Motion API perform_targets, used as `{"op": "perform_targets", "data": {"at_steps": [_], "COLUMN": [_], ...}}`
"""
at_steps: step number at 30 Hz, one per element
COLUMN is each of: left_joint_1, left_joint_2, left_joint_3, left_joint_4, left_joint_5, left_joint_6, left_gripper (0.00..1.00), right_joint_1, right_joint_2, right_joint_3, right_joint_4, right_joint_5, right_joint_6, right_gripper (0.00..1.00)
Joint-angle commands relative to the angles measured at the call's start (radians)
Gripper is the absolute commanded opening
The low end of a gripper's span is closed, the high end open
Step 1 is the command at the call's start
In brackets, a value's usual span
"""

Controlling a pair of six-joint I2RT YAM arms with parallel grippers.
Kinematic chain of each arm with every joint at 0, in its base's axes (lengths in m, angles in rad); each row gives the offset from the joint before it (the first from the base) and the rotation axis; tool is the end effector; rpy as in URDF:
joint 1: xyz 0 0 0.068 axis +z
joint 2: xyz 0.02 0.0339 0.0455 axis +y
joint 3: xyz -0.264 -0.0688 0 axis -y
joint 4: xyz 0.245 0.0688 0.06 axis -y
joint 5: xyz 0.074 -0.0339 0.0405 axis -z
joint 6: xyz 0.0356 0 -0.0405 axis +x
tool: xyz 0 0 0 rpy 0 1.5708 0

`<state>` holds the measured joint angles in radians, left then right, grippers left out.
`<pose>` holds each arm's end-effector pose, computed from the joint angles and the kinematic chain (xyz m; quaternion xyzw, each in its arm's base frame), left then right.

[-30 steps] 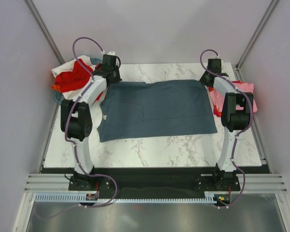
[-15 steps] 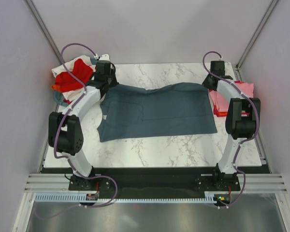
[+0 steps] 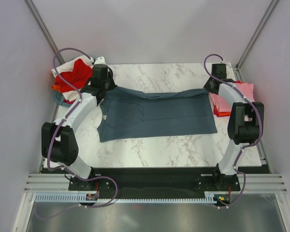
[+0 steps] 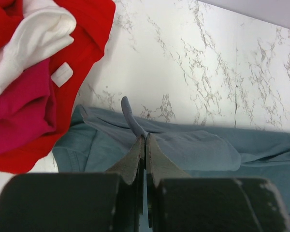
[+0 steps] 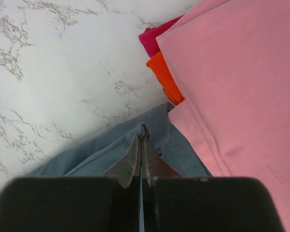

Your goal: Fold and stack the t-shirts

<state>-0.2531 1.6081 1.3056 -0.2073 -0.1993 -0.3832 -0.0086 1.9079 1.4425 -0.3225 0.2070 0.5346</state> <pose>0.3664 -0.0875 0.3085 -0.1060 0.8532 -0.0760 0.5050 0.4299 -0.0110 0.2292 0.2846 0.8751 0.0064 0.3913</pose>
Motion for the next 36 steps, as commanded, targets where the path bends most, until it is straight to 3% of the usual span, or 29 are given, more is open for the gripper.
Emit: {"op": "perform_targets", "data": {"at_steps": [1, 36], "left_joint_1": [-0.002, -0.002], "left_joint_2": [-0.076, -0.381], "left_joint_3": [-0.037, -0.39], "left_joint_4": [0.019, 0.002], "left_joint_5": [-0.038, -0.025], "left_joint_6": [-0.065, -0.227], "left_gripper": [0.02, 0.02], "right_joint_1": [-0.001, -0.001], "right_joint_2": [-0.073, -0.331], "right_joint_3": [-0.03, -0.412], "right_joint_4": [0.01, 0.082], "right_joint_5": [0.032, 0.104], "right_joint_6": [-0.004, 0.044], "right_gripper": [0.0, 0.0]}}
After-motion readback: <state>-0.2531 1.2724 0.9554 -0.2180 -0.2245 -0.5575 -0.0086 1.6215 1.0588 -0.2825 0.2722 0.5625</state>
